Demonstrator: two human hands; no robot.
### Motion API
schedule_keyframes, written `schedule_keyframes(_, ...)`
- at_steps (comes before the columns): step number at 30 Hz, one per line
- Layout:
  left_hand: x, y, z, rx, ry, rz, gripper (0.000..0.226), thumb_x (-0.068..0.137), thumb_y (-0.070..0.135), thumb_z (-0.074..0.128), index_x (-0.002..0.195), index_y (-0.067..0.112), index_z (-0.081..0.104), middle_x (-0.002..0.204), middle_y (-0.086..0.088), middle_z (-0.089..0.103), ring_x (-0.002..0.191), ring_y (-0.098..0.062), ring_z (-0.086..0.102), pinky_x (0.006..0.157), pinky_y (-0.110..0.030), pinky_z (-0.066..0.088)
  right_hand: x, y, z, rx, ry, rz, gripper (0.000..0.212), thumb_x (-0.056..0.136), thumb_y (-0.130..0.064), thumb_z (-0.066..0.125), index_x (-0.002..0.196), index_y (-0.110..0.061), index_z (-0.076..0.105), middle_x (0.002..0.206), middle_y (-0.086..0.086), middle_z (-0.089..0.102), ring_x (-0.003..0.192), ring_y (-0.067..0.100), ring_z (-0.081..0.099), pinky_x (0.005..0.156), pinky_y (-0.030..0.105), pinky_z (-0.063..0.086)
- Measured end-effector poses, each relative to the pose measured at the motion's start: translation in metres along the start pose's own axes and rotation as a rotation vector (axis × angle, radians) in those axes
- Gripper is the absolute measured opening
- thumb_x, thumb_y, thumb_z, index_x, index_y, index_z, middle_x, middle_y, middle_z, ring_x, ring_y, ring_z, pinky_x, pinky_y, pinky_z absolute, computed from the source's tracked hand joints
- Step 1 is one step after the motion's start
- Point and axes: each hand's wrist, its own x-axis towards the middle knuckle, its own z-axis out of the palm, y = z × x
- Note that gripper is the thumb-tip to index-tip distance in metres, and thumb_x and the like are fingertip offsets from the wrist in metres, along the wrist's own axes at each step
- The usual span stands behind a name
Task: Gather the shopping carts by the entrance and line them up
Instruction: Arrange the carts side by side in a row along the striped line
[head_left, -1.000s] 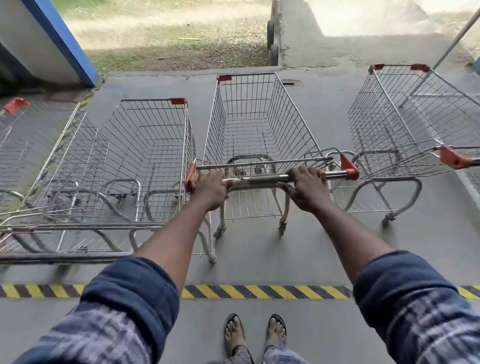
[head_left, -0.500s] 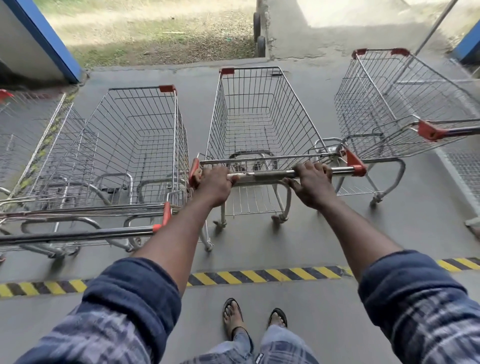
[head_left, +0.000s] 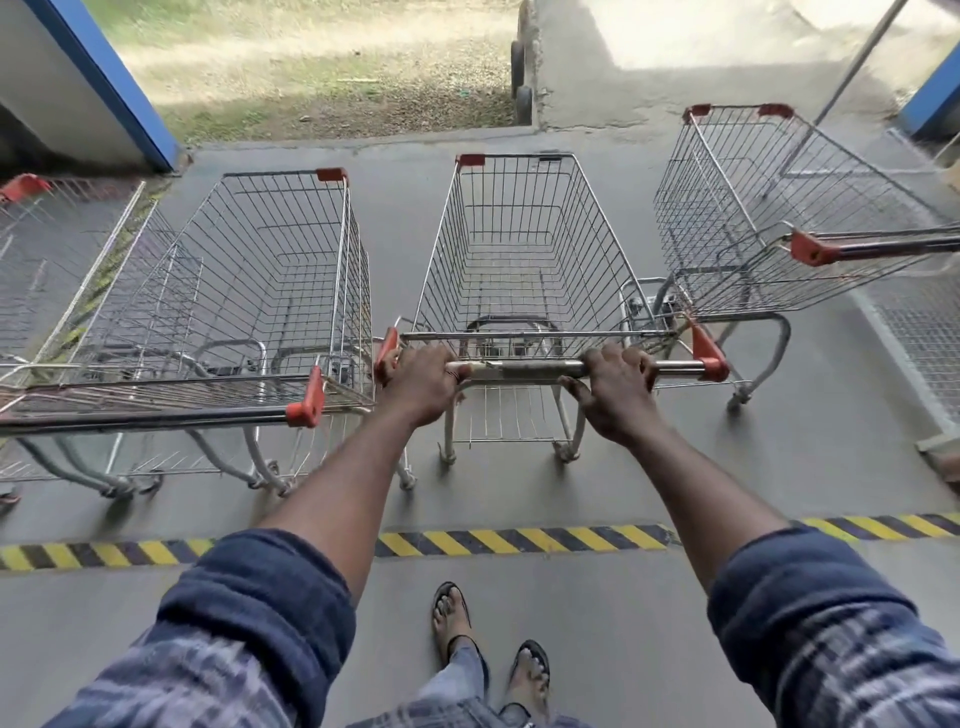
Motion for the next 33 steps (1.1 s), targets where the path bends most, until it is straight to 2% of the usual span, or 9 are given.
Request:
schedule_keyframes(4, -0.017, 0.002, 0.003, -0.001, 0.007, -0.016, 0.021, 0.099, 0.037, 0.05, 0.111, 0.022, 0.061, 0.115, -0.001, 0.058, 0.113, -0.024, 0.045, 0.088, -0.039, 0.025, -0.016, 0.0, -0.001, 0.019, -0.003, -0.016, 0.044, 0.092, -0.062, 0.048, 0.113, -0.023, 0.056, 0.118, 0.009, 0.051, 0.116, 0.031, 0.038, 0.102, 0.048, 0.021)
schedule_keyframes(8, -0.029, -0.001, 0.001, 0.051, 0.016, -0.027, 0.019, 0.099, 0.039, 0.05, 0.108, 0.026, 0.061, 0.11, -0.001, 0.059, 0.114, -0.027, 0.048, 0.097, -0.045, 0.026, -0.028, -0.004, 0.001, 0.058, -0.004, -0.046, 0.044, 0.094, -0.06, 0.048, 0.113, -0.02, 0.054, 0.116, 0.009, 0.05, 0.114, 0.033, 0.039, 0.105, 0.052, 0.028)
schedule_keyframes(14, -0.042, -0.006, -0.001, 0.041, 0.015, -0.041, 0.014, 0.098, 0.038, 0.05, 0.106, 0.033, 0.06, 0.108, 0.004, 0.059, 0.114, -0.026, 0.05, 0.102, -0.046, 0.023, -0.038, -0.009, 0.003, 0.075, -0.022, -0.041, 0.046, 0.093, -0.062, 0.045, 0.112, -0.02, 0.054, 0.115, 0.009, 0.049, 0.114, 0.033, 0.039, 0.105, 0.054, 0.028)
schedule_keyframes(16, -0.045, -0.005, -0.001, 0.042, 0.012, -0.038, 0.02, 0.098, 0.044, 0.049, 0.107, 0.031, 0.061, 0.11, 0.002, 0.06, 0.113, -0.025, 0.05, 0.102, -0.046, 0.022, -0.041, -0.009, 0.004, 0.071, -0.026, -0.041, 0.051, 0.091, -0.065, 0.039, 0.11, -0.021, 0.054, 0.112, 0.009, 0.05, 0.112, 0.034, 0.041, 0.104, 0.054, 0.03)
schedule_keyframes(20, -0.051, -0.003, 0.0, 0.036, 0.021, -0.037, 0.028, 0.098, 0.046, 0.049, 0.112, 0.025, 0.061, 0.112, 0.0, 0.058, 0.11, -0.023, 0.047, 0.091, -0.039, 0.022, -0.043, -0.011, 0.003, 0.084, -0.014, -0.037, 0.043, 0.093, -0.059, 0.048, 0.112, -0.021, 0.054, 0.113, 0.008, 0.05, 0.113, 0.031, 0.039, 0.105, 0.051, 0.027)
schedule_keyframes(24, -0.054, -0.004, -0.003, -0.011, 0.028, -0.034, 0.017, 0.097, 0.038, 0.054, 0.107, 0.026, 0.06, 0.108, 0.003, 0.057, 0.106, -0.02, 0.046, 0.092, -0.038, 0.026, -0.043, -0.014, 0.003, 0.074, -0.021, -0.03, 0.042, 0.093, -0.057, 0.052, 0.113, -0.02, 0.054, 0.115, 0.007, 0.049, 0.113, 0.031, 0.038, 0.103, 0.05, 0.026)
schedule_keyframes(28, -0.06, -0.012, -0.005, -0.016, 0.023, -0.041, 0.015, 0.097, 0.034, 0.052, 0.106, 0.024, 0.059, 0.107, 0.002, 0.056, 0.107, -0.022, 0.044, 0.097, -0.043, 0.03, -0.049, -0.024, 0.004, 0.082, -0.015, -0.026, 0.041, 0.093, -0.056, 0.053, 0.112, -0.02, 0.055, 0.114, 0.006, 0.05, 0.113, 0.031, 0.038, 0.099, 0.045, 0.022)
schedule_keyframes(33, -0.071, -0.021, -0.008, -0.036, 0.021, -0.034, 0.015, 0.098, 0.033, 0.051, 0.107, 0.025, 0.06, 0.104, 0.004, 0.054, 0.104, -0.021, 0.043, 0.091, -0.04, 0.029, -0.058, -0.031, 0.007, 0.104, -0.033, -0.015, 0.042, 0.093, -0.059, 0.05, 0.113, -0.023, 0.053, 0.115, 0.002, 0.047, 0.115, 0.028, 0.036, 0.098, 0.044, 0.022)
